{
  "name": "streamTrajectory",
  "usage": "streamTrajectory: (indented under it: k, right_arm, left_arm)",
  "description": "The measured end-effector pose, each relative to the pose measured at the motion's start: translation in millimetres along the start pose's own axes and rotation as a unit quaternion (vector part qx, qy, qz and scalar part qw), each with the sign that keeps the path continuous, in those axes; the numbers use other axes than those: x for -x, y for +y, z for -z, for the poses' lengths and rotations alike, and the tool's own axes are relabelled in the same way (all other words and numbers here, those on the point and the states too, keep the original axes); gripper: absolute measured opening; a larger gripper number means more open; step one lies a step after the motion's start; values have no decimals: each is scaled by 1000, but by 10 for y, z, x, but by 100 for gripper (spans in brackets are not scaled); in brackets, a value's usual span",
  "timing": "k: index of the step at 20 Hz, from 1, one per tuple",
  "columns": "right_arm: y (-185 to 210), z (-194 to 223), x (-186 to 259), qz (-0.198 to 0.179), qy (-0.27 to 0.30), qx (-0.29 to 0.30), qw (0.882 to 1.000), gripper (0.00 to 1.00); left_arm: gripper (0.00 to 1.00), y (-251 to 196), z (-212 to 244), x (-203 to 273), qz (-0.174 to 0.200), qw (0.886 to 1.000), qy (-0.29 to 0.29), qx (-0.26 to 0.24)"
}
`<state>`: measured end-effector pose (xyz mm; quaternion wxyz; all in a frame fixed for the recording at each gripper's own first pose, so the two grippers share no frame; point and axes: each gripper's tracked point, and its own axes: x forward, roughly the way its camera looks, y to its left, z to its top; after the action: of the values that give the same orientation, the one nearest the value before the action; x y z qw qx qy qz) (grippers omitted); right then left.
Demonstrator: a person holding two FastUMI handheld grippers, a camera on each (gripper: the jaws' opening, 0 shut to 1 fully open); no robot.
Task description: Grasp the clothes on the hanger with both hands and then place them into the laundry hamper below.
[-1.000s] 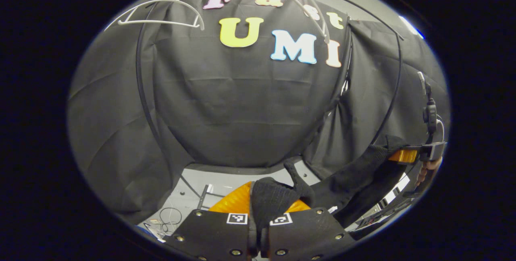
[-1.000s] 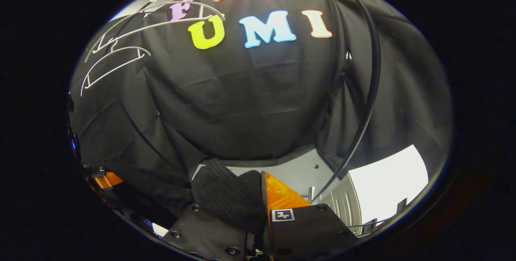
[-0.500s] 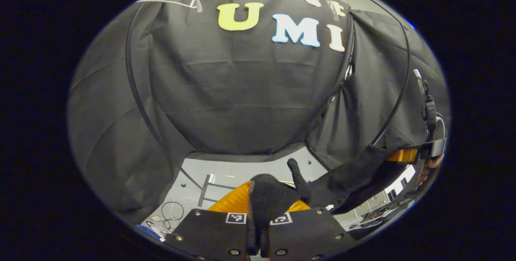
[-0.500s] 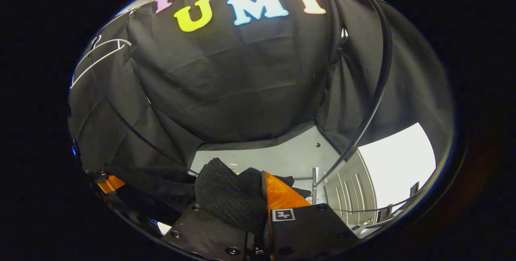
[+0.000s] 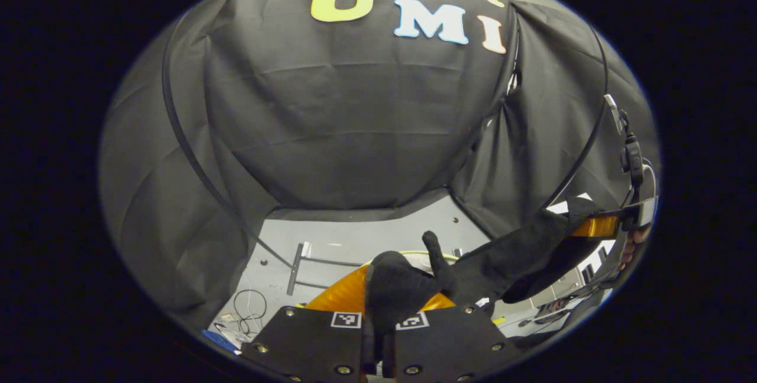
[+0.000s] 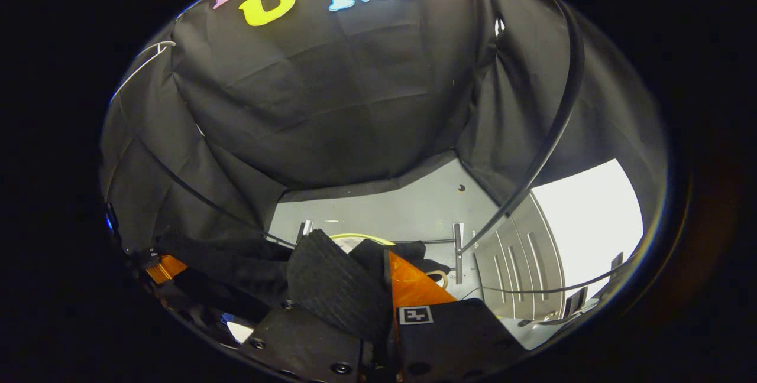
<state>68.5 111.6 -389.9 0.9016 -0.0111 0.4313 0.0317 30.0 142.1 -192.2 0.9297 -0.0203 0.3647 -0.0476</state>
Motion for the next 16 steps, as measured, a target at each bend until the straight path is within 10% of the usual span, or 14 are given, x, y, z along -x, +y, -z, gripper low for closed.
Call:
streamTrajectory:
  k: [15, 16]
  right_arm:
    - [20, 287, -156, -8, 46, -9, 999, 20]
    - [39, 303, -137, -13, 47, -12, 999, 30]
  left_arm:
    - [10, -13, 149, -2, -14, 999, 33, 8]
    - [28, -18, 145, 11, -17, 999, 34, 14]
